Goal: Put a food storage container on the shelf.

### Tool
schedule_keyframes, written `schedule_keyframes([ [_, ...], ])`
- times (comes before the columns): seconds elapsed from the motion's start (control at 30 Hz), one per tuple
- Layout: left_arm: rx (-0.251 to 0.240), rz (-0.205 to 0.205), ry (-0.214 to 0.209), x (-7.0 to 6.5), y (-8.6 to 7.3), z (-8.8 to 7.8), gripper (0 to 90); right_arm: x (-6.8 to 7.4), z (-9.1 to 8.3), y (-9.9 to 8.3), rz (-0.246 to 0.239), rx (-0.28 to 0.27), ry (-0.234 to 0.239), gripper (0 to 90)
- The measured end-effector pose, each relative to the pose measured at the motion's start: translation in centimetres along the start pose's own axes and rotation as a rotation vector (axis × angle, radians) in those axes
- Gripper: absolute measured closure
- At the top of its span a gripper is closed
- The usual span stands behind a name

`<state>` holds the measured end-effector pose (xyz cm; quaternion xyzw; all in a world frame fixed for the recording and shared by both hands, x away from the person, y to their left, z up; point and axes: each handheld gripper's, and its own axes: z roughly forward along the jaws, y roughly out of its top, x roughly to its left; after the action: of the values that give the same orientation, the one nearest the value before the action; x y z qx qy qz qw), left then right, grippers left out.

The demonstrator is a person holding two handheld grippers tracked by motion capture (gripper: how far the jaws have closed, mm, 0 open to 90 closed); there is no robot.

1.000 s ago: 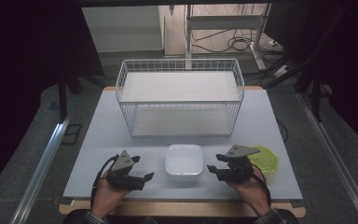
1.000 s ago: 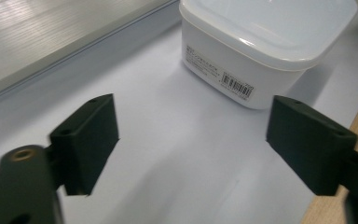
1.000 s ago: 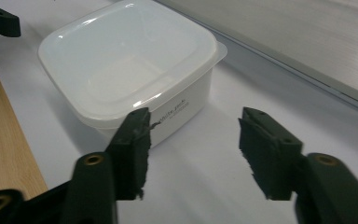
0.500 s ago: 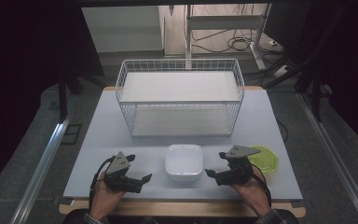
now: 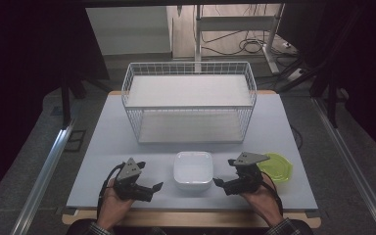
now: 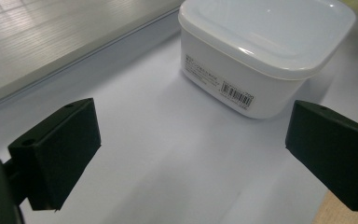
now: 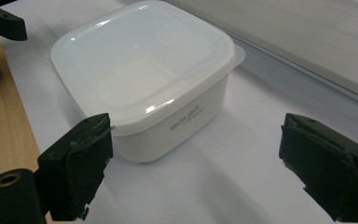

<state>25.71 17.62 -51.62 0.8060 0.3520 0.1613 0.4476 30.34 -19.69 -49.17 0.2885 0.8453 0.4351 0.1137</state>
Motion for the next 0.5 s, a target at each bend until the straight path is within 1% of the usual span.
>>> schedule_keyframes([
  [0.07,0.004,0.007,0.004,0.0,0.2,0.0,3.1,0.1,0.1,0.1,-0.01,-0.007,-0.003,9.3],
  [0.1,0.004,0.003,0.004,0.0,0.3,0.0,3.3,0.1,0.1,0.2,-0.009,-0.009,-0.006,9.0],
  [0.27,0.001,-0.024,-0.02,0.2,0.8,0.1,4.1,0.2,0.4,0.2,-0.002,-0.011,-0.016,8.2],
  [0.43,0.023,-0.023,-0.048,0.1,1.3,0.8,3.3,0.5,0.5,0.6,0.005,-0.012,-0.021,6.7],
  [0.5,0.023,-0.02,-0.062,0.0,1.6,1.1,3.2,0.5,0.6,0.7,0.01,-0.008,-0.019,5.1],
])
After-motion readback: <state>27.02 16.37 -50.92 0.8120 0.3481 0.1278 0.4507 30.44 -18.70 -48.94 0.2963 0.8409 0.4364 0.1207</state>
